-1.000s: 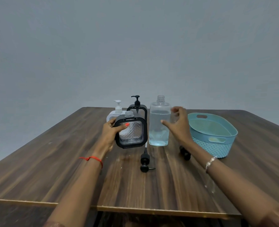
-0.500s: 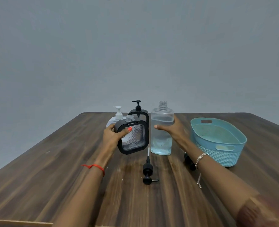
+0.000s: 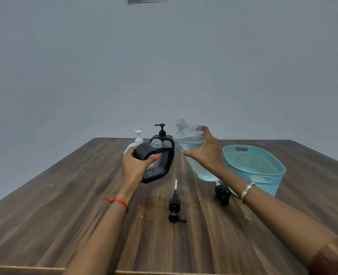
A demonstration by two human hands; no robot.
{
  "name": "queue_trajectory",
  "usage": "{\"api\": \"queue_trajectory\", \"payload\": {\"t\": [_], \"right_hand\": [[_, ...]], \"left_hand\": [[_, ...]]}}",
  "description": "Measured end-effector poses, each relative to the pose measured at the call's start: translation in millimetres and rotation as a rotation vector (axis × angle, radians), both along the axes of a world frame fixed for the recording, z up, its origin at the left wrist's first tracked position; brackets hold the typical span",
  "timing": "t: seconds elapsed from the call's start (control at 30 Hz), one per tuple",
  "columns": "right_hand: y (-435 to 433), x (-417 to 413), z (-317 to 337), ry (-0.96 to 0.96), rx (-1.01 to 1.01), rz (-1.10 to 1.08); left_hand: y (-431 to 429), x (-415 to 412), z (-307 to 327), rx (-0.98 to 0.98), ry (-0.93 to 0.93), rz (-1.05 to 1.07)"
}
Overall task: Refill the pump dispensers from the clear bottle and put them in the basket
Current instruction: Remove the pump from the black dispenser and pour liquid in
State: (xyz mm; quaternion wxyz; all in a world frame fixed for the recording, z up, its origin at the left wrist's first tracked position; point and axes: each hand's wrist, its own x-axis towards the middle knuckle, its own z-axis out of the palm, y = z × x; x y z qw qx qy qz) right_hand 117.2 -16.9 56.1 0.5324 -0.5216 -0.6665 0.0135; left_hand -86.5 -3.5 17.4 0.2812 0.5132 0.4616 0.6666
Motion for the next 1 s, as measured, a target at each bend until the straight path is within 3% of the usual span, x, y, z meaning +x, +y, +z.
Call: {"api": "queue_trajectory", "payload": {"t": [0.67, 1.0], "right_hand": [[-24.6, -3.7, 28.5, -0.527, 0.144, -0.223], [-24.5, 0.5, 25.9, -0.601, 0.168, -0.237]], "left_hand": [[-33.5, 12.3, 23.8, 0.068, 0.130, 0.166], [-35.2, 17.1, 18.3, 0.028, 0.144, 0.179]]}}
